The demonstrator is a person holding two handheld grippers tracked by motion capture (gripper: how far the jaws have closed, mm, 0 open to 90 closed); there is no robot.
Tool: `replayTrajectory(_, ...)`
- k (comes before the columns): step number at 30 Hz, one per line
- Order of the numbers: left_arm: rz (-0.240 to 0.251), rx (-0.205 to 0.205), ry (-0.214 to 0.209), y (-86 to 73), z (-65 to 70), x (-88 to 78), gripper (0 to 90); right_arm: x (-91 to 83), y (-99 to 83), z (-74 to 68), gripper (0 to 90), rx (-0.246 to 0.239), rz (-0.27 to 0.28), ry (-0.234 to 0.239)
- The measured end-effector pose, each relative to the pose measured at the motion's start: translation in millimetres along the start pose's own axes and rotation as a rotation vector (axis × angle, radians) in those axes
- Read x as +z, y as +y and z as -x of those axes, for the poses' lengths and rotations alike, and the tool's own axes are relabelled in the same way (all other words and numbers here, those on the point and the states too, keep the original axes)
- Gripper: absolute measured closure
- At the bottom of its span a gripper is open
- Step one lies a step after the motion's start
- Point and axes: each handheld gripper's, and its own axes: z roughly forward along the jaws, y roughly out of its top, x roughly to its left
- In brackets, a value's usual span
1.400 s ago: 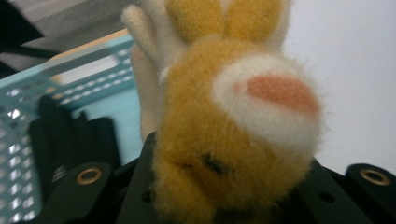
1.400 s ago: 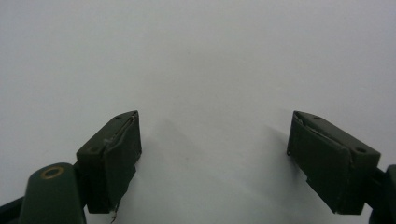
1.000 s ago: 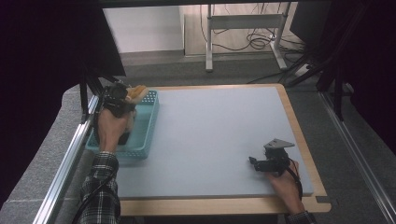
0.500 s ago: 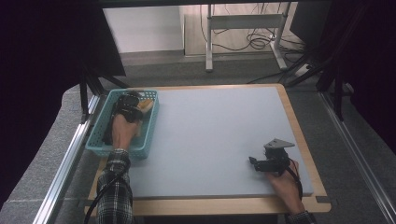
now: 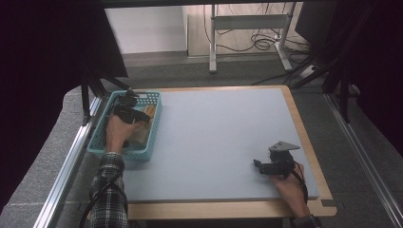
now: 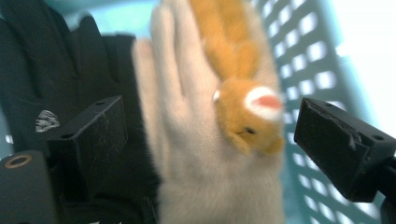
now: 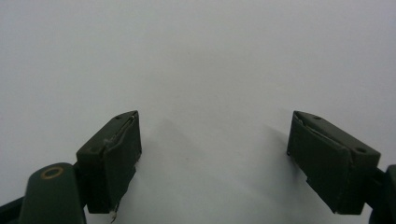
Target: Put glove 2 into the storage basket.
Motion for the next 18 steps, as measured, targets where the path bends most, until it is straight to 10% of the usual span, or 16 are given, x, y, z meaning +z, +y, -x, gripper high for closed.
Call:
replayTrajectory(4, 0.067, -0.020, 0.007, -5.8, -8.5, -18.1, 32.0, 0.0, 0.0, 0.0, 17.3, 0.000, 0.000, 0.000)
replayTrajectory(9, -0.020, -0.023, 0.085, -14.9, -18.1, 2.1, 72.7, 0.0, 0.0, 0.0, 17.3, -0.001, 0.000, 0.000)
replayTrajectory(18, -0.112, -0.041, 0.052, -13.7, -14.9, 48.9, 85.1, 0.1, 0.0, 0.0, 17.3, 0.000, 0.001, 0.000)
